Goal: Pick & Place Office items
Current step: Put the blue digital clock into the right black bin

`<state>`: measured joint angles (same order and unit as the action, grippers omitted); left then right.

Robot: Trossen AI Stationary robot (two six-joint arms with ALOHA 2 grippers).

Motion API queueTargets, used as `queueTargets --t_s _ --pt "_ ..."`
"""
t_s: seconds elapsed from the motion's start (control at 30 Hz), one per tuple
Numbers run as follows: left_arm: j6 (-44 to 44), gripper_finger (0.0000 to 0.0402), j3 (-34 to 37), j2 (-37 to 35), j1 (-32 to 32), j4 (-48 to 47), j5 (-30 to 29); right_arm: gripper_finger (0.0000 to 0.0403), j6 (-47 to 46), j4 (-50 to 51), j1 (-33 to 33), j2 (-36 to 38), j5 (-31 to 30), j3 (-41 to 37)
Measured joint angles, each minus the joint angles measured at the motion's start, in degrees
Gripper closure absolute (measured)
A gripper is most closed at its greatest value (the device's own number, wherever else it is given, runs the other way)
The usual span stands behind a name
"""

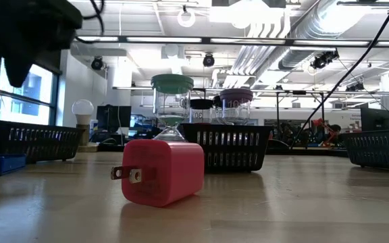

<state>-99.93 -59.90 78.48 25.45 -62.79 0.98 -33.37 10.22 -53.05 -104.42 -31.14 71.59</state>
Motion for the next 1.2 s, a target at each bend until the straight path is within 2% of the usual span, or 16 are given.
queueTargets --t_s 0.1,0.3,0.37,0.57,0.7,0.83,1.0,1.2 --pt "-5.7 0.0163 0.0 0.8 4.1 2.8 -1.3 0.0192 4.3 -0.1 0.7 0.3 0.0 0.0" --pt "-10.6 0.0163 0.0 2.0 10.2 12.7 0.8 0.0192 9.2 3.0 2.0 0.3 0.2 0.0" --pt "-12.7 0.0163 0.0 2.0 11.1 15.1 -1.4 0.0192 9.2 5.0 2.4 0.3 0.2 0.0" --pt "-17.8 0.0163 0.1 3.0 13.8 16.0 -14.4 0.0192 9.5 7.8 3.4 0.3 1.3 0.0" --pt "-19.4 0.0163 0.1 4.0 14.3 17.6 -15.9 0.0192 11.3 7.8 3.8 0.3 1.5 0.0" --pt "-16.7 0.0163 0.1 5.1 14.2 19.1 -16.0 0.0192 14.1 7.5 3.7 0.3 2.1 0.0" --pt "-24.4 0.0163 0.1 7.2 14.2 18.6 -15.4 0.0192 17.3 7.2 4.0 0.4 6.2 0.0" --pt "-31.3 0.0163 0.1 10.6 14.0 19.3 -14.7 0.0192 19.2 9.7 5.3 0.4 15.8 0.0"
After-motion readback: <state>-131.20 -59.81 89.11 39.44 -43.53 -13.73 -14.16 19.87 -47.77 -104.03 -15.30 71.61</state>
